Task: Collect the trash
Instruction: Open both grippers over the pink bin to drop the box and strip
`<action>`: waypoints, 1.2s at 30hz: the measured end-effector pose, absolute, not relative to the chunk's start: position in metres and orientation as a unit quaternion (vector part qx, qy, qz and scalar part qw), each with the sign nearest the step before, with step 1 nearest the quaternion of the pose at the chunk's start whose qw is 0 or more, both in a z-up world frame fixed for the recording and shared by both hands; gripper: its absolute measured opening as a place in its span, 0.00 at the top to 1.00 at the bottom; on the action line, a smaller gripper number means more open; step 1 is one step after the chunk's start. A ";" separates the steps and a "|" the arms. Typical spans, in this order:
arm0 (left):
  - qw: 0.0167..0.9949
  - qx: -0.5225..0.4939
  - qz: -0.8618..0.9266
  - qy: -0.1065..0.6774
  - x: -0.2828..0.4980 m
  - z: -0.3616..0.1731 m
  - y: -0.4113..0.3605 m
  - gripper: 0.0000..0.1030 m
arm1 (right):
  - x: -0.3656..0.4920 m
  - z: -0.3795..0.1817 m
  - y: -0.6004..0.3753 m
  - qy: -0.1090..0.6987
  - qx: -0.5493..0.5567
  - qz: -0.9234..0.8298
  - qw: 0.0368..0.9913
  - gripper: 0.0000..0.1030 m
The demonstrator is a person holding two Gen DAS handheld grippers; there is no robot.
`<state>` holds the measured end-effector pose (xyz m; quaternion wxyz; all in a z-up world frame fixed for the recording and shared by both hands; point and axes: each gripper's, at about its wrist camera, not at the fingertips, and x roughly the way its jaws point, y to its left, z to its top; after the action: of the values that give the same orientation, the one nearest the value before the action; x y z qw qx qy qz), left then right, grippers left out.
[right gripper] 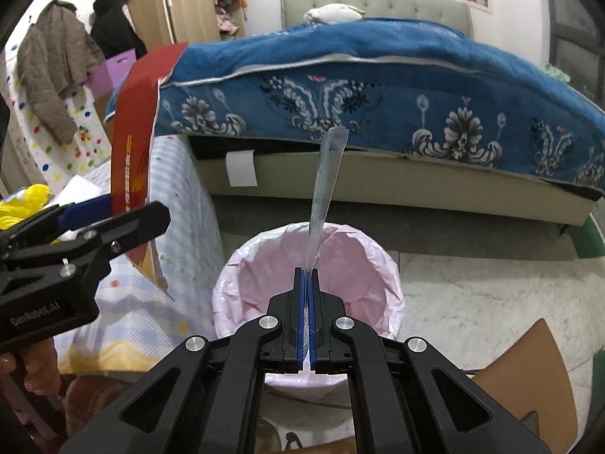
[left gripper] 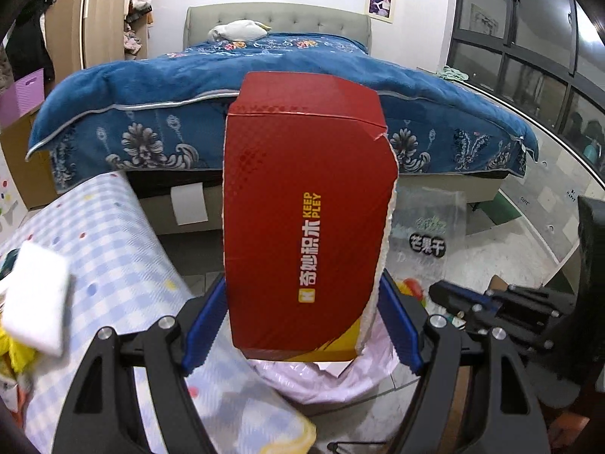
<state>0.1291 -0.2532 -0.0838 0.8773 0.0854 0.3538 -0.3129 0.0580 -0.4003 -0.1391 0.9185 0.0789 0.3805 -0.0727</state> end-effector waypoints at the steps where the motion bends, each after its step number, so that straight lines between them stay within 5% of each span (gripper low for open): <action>1: 0.876 0.084 -0.315 0.355 0.134 -0.086 -0.256 0.27 | 0.062 -0.142 -0.403 0.383 0.079 -0.074 0.918 0.98; 4: 0.873 0.082 -0.318 0.361 0.144 -0.091 -0.266 0.17 | 0.073 -0.153 -0.409 0.388 0.083 -0.074 0.915 0.94; 8: 0.875 0.076 -0.307 0.366 0.150 -0.090 -0.259 0.16 | 0.084 -0.171 -0.418 0.410 0.106 -0.079 0.902 0.69; 24: 0.905 0.048 -0.220 0.361 0.103 -0.060 -0.138 0.16 | 0.039 -0.117 -0.367 0.380 0.104 -0.036 0.918 0.69; 36: 0.922 0.071 -0.144 0.351 0.096 -0.065 -0.085 0.16 | 0.068 -0.188 -0.342 0.437 0.097 -0.007 0.894 0.74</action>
<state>0.0959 -0.0851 -0.0648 0.9224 0.0714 0.3510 -0.1444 0.0682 -0.3423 -0.1881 0.8943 0.0974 0.4368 -0.0068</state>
